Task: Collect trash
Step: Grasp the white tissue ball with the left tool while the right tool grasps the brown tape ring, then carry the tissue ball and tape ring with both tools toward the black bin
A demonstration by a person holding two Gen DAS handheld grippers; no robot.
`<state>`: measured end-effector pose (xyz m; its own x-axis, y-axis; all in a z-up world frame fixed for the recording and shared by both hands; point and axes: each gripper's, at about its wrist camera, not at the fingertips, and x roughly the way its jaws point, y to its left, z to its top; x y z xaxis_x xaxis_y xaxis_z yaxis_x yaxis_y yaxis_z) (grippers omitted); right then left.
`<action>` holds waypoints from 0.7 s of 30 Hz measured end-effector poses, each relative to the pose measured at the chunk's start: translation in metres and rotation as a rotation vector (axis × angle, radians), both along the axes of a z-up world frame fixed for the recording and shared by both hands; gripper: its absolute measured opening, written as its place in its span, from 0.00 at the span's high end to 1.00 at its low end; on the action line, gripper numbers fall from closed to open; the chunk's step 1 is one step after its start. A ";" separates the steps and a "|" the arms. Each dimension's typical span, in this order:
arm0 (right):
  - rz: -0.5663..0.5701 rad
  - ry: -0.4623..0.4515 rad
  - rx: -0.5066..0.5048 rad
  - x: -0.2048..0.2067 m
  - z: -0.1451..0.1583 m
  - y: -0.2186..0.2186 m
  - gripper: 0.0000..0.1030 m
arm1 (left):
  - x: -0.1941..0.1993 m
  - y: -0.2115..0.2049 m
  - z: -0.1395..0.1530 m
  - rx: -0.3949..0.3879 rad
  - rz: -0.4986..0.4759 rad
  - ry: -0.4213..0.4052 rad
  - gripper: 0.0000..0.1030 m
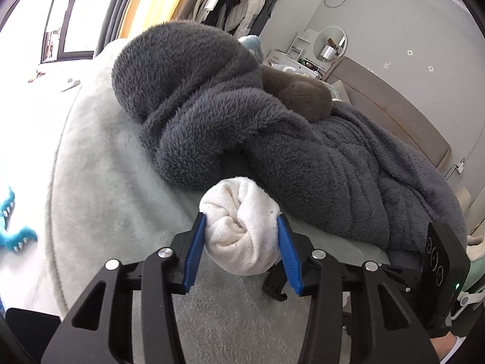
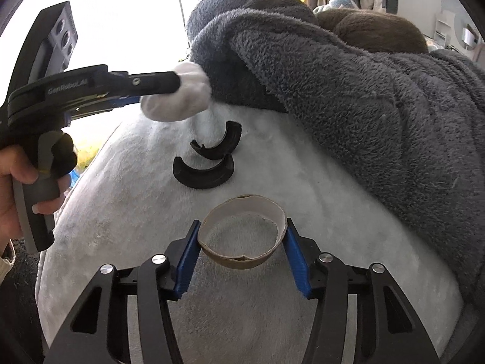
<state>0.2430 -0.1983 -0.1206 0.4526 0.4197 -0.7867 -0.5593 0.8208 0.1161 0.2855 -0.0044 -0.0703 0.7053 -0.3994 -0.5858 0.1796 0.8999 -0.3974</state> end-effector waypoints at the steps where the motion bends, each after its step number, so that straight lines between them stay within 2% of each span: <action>1: -0.009 -0.003 0.001 -0.001 0.002 -0.001 0.47 | -0.003 0.000 0.002 0.007 -0.001 -0.004 0.52; 21: -0.137 -0.035 0.103 -0.039 0.043 -0.012 0.47 | -0.066 0.005 0.023 0.091 0.000 -0.053 0.52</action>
